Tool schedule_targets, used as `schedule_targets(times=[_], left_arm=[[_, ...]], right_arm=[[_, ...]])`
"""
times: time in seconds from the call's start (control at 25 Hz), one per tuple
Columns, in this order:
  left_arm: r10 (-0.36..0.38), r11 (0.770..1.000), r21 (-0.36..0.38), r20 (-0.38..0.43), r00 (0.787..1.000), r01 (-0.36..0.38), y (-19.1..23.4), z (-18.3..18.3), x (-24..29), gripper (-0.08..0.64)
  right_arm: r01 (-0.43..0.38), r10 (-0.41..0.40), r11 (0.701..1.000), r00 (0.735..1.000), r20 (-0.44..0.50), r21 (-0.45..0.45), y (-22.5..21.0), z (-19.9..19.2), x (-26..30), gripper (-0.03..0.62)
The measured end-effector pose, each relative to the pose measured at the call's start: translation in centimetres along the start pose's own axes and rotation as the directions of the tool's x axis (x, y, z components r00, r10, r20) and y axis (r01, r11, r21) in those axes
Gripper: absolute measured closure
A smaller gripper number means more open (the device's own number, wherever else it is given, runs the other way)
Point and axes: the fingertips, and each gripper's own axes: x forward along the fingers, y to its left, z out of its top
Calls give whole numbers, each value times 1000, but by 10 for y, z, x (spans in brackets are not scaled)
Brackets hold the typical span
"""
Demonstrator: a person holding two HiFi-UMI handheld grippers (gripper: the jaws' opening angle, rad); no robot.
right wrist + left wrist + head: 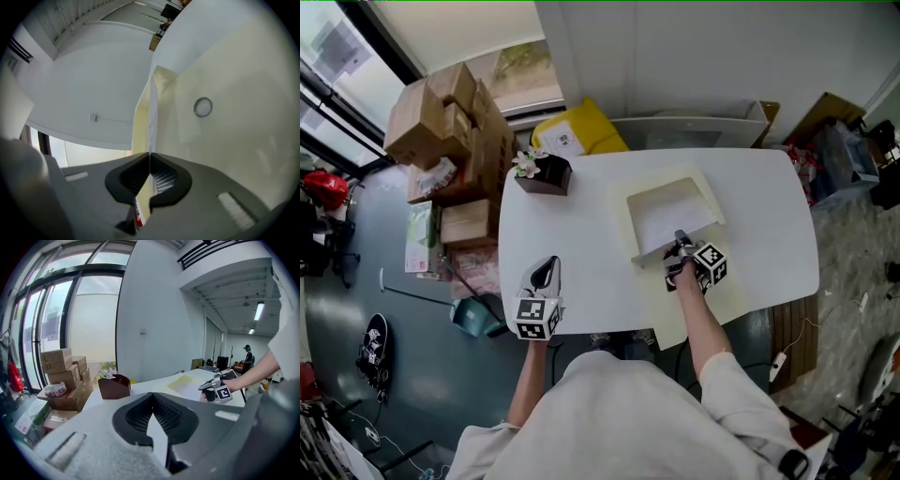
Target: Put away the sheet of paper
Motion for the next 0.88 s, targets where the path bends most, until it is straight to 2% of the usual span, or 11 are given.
schedule_targets(times=[0.2,0.36,0.4,0.48,0.6,0.72,0.8,0.88], left_arm=[[19,1000,-7,-13,1000,-20,6,-4,-3,555],[30,999,-11,-24,999,-30,9,-9,-5,555],[32,999,-11,-25,999,-33,10,-9,-5,555],[36,999,-10,-26,999,-36,11,-9,-6,555],[38,999,-11,-27,999,-38,12,-10,-5,555],[31,999,-13,-29,999,-32,10,-11,-4,555],[23,1000,-14,-29,999,-24,7,-12,-2,555],[13,1000,-14,-27,1000,-14,3,-12,0,555]], right_arm=[[-29,28,999,999,17,31,5,1,15,589],[-86,86,995,996,-1,50,14,-2,26,587],[-100,100,994,995,-14,45,17,-3,28,561],[-120,121,992,991,-53,24,19,-8,32,469],[-120,115,992,988,-108,-45,19,-14,33,443],[-111,87,982,984,-157,-152,19,-20,30,426],[-108,57,960,979,-197,-257,20,-24,27,412],[-114,22,918,971,-239,-379,22,-30,25,394]])
